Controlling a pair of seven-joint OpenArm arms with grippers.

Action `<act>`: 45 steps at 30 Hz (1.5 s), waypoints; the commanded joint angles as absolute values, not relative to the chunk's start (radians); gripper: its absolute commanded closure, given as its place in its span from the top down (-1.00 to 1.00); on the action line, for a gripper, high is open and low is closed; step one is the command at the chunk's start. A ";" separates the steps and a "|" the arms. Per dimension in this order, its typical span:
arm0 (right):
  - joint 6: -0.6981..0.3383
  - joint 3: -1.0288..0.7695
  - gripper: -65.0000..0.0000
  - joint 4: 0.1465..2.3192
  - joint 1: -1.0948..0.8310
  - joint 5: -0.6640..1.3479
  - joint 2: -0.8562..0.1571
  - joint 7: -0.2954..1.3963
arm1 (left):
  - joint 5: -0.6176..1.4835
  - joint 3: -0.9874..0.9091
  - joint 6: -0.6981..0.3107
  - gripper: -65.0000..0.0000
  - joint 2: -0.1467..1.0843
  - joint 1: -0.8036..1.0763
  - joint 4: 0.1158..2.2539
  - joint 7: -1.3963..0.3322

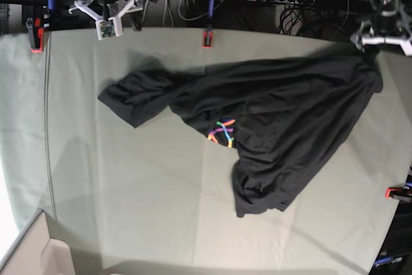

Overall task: Layout the t-shirt on the table in an organized manner, then fold the t-shirt properly
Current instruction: 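Lift the shirt with the left gripper and spread it out, then grasp the shirt's other end with the right gripper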

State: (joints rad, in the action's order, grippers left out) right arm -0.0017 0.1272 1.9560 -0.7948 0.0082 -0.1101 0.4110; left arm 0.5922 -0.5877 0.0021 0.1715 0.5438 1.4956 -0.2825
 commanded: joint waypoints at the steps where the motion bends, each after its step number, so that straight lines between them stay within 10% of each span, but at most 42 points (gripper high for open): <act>1: -0.005 0.128 -0.31 1.969 -0.805 0.012 -0.110 0.394 | 0.593 -0.596 0.001 0.71 0.185 0.555 1.529 -0.257; 45: -0.005 0.125 -0.31 1.969 -0.805 0.012 -0.111 0.394 | 0.475 -0.473 0.001 0.68 0.197 0.338 1.340 -0.259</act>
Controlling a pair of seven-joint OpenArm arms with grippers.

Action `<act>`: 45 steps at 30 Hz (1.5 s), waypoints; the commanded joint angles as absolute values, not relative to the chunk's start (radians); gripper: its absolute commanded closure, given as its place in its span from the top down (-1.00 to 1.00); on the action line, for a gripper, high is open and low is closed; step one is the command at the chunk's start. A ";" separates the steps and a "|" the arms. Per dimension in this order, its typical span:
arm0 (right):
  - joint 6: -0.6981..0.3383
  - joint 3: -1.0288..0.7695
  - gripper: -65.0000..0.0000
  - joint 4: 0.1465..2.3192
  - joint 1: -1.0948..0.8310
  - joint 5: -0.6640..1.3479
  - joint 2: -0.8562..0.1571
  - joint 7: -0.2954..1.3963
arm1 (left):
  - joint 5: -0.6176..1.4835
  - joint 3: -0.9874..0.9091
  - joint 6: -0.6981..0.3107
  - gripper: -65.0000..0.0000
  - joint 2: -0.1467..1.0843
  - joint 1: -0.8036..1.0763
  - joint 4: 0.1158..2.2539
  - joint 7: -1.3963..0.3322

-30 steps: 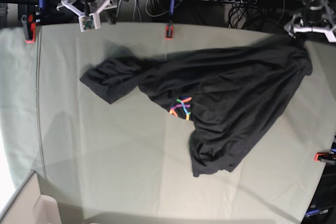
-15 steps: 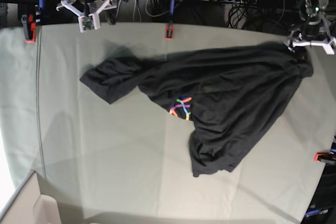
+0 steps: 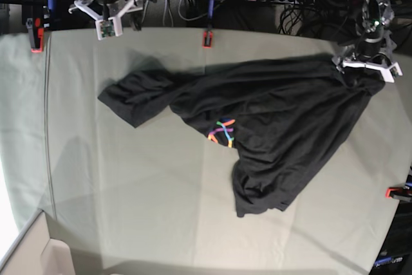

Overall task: Layout the t-shirt on the table in an organized manner, then fold the t-shirt properly
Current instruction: 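Grasp the shirt's other end with the right gripper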

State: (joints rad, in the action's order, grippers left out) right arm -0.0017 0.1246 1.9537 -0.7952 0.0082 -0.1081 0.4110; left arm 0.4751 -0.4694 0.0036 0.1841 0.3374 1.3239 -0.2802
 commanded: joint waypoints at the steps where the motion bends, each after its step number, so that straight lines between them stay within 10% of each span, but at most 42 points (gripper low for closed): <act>1: -0.005 0.125 -0.31 1.969 -0.805 0.012 -0.111 0.394 | 0.475 -0.476 0.001 0.60 0.197 0.338 1.340 -0.259; 10: -0.005 0.120 -0.31 1.971 -0.805 0.012 -0.111 0.389 | 0.483 -0.483 0.002 -1.00 0.197 0.360 1.351 -0.259; 22: -0.005 0.128 -0.28 2.014 -0.766 0.008 -0.165 0.381 | 0.484 -0.591 0.002 -1.00 0.189 0.455 1.504 -0.259; 31: -0.005 0.191 0.39 2.003 -0.630 0.008 -0.171 0.394 | 0.483 -0.610 0.002 -1.00 0.188 0.458 1.529 -0.259; 45: -0.005 0.358 0.40 1.781 -0.371 0.008 -0.180 0.394 | 0.483 -0.610 0.002 -1.00 0.186 0.461 1.531 -0.259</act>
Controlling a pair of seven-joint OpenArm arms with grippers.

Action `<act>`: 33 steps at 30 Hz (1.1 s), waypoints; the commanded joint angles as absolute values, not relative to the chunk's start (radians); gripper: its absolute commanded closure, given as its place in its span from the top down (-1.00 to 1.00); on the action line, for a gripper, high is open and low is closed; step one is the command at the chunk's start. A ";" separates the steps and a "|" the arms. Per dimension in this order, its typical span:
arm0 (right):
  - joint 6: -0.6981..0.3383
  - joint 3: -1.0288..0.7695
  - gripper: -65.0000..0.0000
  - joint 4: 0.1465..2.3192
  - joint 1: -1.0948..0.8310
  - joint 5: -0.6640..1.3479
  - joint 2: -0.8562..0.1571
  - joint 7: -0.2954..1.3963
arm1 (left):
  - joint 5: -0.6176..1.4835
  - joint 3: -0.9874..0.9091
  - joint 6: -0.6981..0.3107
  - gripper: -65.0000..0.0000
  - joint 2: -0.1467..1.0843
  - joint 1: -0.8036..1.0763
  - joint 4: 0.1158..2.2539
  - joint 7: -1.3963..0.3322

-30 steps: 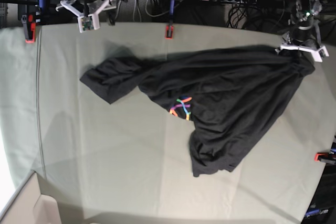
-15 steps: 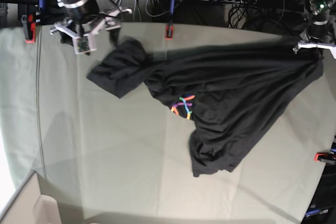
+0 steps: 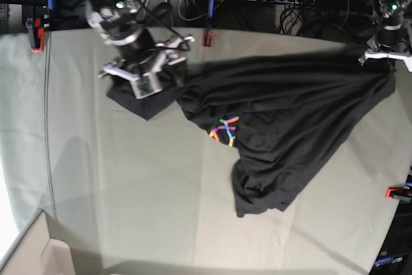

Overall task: Layout the t-shirt on the table in an organized manner, then fold the t-shirt properly
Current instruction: 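Grasp the shirt's other end with the right gripper, then hold the shirt with both grippers and pull the ends apart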

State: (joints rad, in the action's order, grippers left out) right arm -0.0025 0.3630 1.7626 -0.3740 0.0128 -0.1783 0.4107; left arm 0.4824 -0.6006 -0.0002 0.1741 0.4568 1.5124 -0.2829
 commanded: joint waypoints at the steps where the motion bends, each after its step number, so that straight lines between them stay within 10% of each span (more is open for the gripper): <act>1: -0.005 0.363 0.40 1.751 -0.357 0.008 -0.177 0.394 | 0.483 -0.610 0.002 -1.00 0.186 0.461 1.531 -0.259; 19: -0.005 0.369 0.34 1.564 -0.232 0.012 -0.140 0.394 | 0.483 -0.610 0.002 -1.00 0.186 0.452 1.531 -0.259; 33: -0.110 0.363 -1.00 1.629 -0.274 0.012 -0.147 0.394 | 0.483 -0.607 0.002 -1.00 0.186 0.432 1.535 -0.259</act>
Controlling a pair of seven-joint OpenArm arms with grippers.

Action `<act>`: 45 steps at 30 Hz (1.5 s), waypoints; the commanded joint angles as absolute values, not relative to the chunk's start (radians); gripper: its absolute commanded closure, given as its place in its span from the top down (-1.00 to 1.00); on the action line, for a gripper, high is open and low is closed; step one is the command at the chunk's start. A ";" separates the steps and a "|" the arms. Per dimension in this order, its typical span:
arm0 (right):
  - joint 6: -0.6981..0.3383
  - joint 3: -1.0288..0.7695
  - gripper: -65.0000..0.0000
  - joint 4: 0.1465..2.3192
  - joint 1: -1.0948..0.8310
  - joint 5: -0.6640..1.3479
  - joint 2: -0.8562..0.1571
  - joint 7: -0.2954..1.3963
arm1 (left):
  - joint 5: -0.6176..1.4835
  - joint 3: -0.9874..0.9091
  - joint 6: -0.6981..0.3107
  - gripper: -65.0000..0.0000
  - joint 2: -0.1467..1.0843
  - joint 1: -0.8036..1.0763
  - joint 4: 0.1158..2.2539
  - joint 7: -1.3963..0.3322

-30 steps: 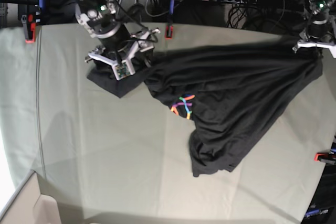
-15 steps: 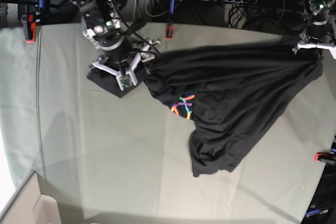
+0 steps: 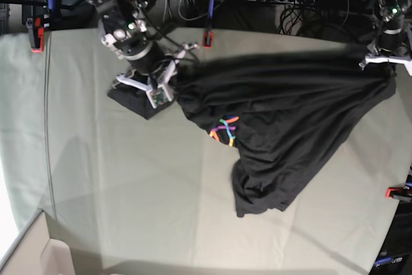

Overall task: Layout the t-shirt on the table in an organized manner, then fold the t-shirt properly
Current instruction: 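Hold the shirt with both grippers and pull the ends apart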

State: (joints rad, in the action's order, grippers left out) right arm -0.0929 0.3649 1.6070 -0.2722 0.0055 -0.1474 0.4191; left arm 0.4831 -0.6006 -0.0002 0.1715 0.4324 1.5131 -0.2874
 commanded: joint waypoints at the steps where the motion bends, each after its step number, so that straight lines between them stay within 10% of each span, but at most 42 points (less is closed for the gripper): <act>1: -0.111 0.363 -1.00 1.661 -0.288 0.010 -0.148 0.394 | 0.483 -0.607 0.002 -1.00 0.186 0.432 1.546 -0.259; 22: -0.128 0.047 -1.00 2.029 -0.544 0.008 -0.260 0.257 | 0.475 -0.604 0.002 -0.99 0.194 0.390 1.922 -0.260; 38: -0.552 -0.199 -0.99 2.006 -0.343 0.007 -0.104 0.265 | 0.473 -0.447 0.012 -1.00 0.245 -0.016 1.905 -0.572; 45: -0.558 -0.039 -0.23 1.877 -0.283 0.007 -0.097 0.369 | 0.473 -0.493 0.010 -1.00 0.242 0.090 1.902 -0.576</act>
State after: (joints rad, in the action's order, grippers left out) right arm -0.5426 -0.0376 1.8599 -0.2855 -0.0051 -0.0952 0.3912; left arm 0.4641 -0.4915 0.0174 0.2306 0.1066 1.8847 -0.6025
